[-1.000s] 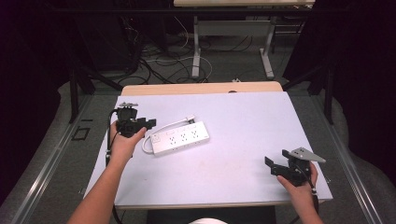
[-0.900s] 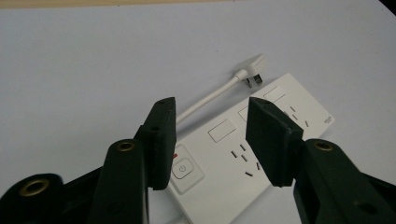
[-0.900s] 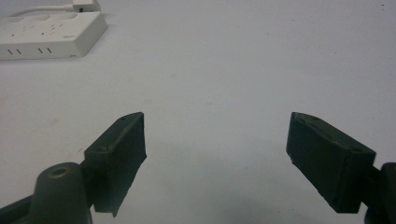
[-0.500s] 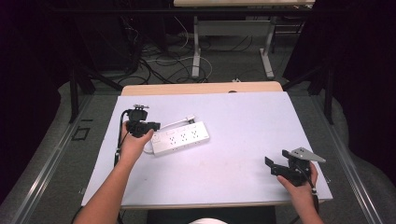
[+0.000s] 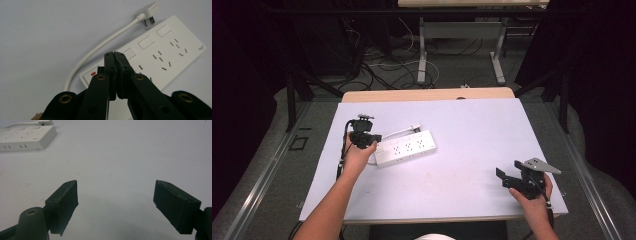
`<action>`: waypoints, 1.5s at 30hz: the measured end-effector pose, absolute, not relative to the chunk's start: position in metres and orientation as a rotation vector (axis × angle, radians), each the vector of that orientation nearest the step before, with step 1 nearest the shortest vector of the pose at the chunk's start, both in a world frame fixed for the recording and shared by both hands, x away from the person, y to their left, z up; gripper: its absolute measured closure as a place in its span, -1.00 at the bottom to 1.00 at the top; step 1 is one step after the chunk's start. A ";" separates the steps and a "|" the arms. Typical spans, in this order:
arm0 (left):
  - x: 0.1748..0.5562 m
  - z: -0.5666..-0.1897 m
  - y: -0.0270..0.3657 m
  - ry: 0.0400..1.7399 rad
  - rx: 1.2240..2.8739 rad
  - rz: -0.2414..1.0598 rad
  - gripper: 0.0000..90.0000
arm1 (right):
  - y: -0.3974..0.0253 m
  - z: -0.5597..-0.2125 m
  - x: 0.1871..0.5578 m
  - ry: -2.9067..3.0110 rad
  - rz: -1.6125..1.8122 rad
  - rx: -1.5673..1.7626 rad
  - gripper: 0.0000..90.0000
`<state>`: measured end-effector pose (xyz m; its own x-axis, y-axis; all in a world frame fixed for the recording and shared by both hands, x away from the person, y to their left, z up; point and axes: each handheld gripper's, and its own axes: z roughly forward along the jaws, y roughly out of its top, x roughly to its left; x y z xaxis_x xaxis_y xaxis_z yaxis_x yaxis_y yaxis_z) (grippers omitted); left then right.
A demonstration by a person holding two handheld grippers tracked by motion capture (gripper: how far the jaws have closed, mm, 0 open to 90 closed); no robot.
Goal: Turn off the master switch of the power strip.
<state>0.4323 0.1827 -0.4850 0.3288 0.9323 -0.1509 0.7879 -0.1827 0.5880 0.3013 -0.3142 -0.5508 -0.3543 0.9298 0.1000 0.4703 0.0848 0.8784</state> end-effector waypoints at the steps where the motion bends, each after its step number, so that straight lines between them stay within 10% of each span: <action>1: 0.433 -0.486 0.183 1.510 2.022 0.322 1.00 | -0.314 -0.551 0.301 1.870 1.221 1.375 -0.58; 45: 0.436 -0.516 0.186 1.580 2.082 0.299 1.00 | -0.313 -0.553 0.302 1.884 1.224 1.394 -0.58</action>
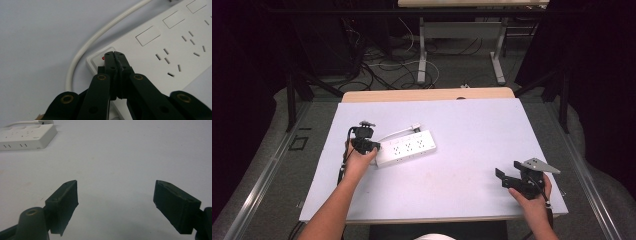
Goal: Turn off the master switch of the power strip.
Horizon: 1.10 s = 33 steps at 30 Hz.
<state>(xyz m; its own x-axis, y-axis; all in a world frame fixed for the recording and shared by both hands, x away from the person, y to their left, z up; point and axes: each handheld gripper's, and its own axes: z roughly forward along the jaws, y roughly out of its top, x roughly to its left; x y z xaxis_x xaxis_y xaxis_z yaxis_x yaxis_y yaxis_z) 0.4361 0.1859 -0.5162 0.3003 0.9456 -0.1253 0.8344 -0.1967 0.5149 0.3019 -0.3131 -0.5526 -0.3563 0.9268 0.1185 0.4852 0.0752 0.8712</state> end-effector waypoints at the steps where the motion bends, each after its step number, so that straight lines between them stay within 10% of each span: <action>1: 0.436 -0.516 0.186 1.573 2.089 0.304 1.00 | -0.313 -0.553 0.302 1.885 1.223 1.394 -0.58; 33: 0.435 -0.516 0.181 1.569 2.076 0.359 1.00 | -0.310 -0.551 0.304 1.897 1.212 1.387 -0.57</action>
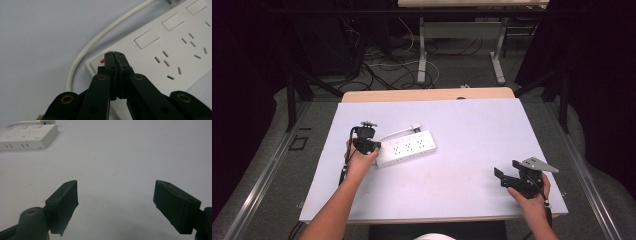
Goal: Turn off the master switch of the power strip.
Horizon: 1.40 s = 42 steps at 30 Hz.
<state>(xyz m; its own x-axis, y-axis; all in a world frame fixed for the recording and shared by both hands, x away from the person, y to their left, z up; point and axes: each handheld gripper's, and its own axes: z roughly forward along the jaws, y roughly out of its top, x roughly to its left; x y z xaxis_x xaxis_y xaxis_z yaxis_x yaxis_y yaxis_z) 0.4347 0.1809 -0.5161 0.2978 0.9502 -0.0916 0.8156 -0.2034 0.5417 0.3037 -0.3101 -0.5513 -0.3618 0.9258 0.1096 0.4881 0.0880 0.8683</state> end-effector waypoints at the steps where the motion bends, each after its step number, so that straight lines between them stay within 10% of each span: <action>1: 0.435 -0.516 0.182 1.567 2.085 0.356 1.00 | -0.310 -0.551 0.303 1.896 1.217 1.387 -0.57; 42: 0.426 -0.495 0.186 1.457 1.968 0.360 0.65 | -0.311 -0.551 0.304 1.891 1.224 1.385 -0.57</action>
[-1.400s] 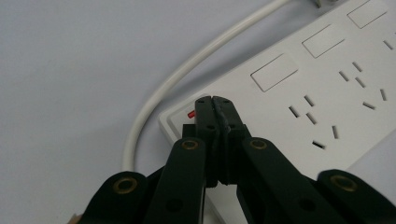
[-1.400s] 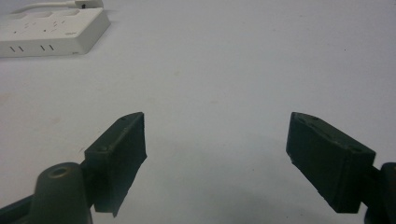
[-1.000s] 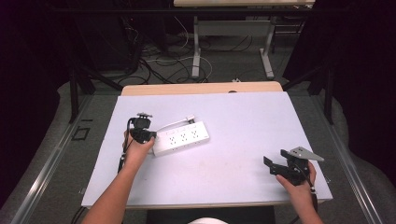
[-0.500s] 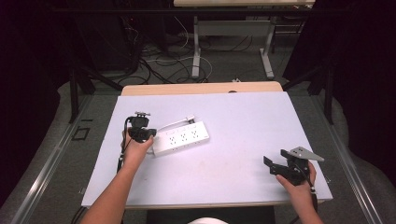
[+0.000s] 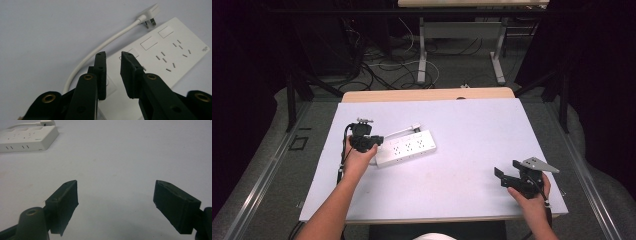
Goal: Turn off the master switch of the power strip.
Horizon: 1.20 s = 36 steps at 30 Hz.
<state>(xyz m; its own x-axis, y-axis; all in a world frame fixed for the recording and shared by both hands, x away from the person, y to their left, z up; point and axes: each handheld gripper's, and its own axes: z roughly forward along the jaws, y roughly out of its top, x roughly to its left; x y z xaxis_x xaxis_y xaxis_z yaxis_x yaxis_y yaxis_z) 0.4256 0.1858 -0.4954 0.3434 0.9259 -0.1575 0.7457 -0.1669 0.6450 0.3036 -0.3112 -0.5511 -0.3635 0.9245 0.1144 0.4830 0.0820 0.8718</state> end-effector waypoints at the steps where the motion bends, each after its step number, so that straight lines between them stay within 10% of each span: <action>1: 0.424 -0.494 0.184 1.445 1.958 0.358 0.63 | -0.311 -0.551 0.304 1.891 1.223 1.385 -0.57; 36: 0.389 -0.464 0.144 1.122 1.997 0.419 -0.25 | -0.313 -0.549 0.303 1.887 1.224 1.366 -0.57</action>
